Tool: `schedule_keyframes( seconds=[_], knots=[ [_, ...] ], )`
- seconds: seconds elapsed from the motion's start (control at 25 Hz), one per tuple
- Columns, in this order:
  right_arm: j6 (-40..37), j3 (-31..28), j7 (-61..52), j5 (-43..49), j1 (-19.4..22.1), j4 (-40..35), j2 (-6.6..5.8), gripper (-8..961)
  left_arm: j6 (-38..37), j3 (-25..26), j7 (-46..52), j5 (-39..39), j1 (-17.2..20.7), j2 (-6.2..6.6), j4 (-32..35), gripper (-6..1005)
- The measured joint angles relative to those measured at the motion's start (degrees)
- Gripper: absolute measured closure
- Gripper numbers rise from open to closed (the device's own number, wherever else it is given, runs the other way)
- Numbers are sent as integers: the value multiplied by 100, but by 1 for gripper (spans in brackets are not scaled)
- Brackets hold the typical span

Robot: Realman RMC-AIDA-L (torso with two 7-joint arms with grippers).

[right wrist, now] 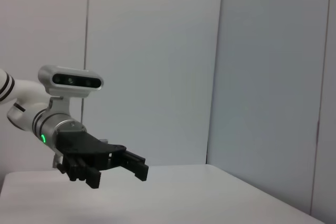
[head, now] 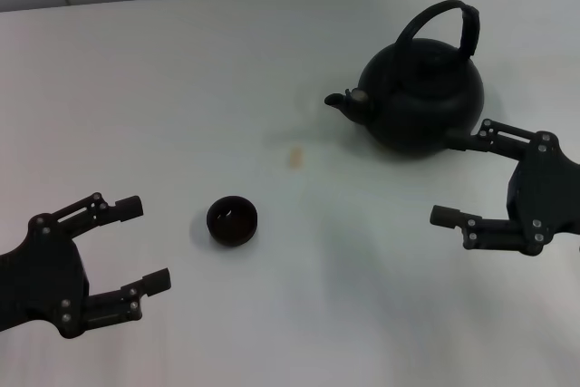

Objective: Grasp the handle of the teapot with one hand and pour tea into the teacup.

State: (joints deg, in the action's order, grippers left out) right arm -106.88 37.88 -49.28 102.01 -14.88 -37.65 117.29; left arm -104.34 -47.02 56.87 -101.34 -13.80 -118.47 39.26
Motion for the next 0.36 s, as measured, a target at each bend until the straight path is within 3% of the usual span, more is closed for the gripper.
schedule_keyframes(
  seconds=[0.36],
  knots=[
    [44,0,-3,55,-13,2,29,137,0,20,0,-1,-9,0,3,152]
  ],
)
